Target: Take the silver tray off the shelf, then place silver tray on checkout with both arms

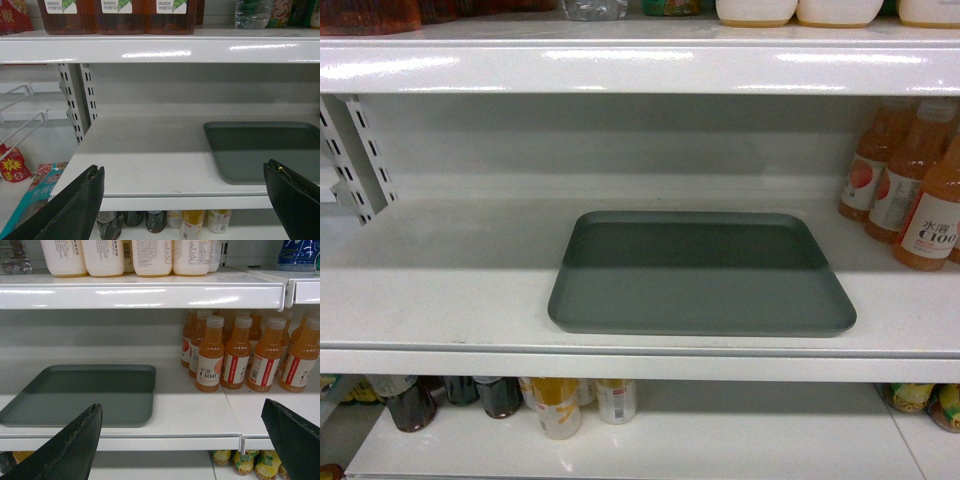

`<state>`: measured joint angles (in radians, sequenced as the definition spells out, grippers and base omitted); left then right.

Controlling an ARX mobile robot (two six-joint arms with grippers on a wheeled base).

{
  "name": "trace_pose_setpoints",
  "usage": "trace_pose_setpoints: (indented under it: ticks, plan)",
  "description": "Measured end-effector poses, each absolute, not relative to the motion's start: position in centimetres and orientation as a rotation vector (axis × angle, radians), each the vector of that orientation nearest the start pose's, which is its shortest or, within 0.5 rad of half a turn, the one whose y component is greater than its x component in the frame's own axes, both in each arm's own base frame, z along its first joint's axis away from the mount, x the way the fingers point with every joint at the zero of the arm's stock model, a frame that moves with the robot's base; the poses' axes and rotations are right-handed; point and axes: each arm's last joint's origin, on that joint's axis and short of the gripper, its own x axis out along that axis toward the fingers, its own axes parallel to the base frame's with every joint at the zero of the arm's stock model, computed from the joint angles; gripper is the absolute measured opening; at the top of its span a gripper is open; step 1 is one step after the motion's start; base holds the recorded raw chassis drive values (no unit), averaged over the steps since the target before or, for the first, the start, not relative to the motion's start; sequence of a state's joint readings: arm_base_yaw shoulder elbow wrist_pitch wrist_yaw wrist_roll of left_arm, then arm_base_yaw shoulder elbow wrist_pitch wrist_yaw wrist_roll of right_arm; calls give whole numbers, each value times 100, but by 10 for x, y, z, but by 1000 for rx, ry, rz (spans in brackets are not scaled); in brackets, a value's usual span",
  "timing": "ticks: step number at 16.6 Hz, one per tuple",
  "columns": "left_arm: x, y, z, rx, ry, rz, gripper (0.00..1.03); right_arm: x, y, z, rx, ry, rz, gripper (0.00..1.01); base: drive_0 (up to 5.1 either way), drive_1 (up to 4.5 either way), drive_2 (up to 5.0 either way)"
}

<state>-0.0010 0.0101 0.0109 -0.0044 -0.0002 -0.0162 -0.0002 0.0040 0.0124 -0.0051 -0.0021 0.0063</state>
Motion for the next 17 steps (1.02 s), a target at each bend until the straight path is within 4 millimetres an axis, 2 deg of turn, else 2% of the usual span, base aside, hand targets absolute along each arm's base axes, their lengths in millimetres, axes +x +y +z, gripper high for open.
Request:
trace_pose_setpoints:
  ticks: [17]
  plan:
    - [98, 0, 166, -16, 4, -1, 98, 97, 0, 167, 6, -3, 2, 98, 0, 0, 0]
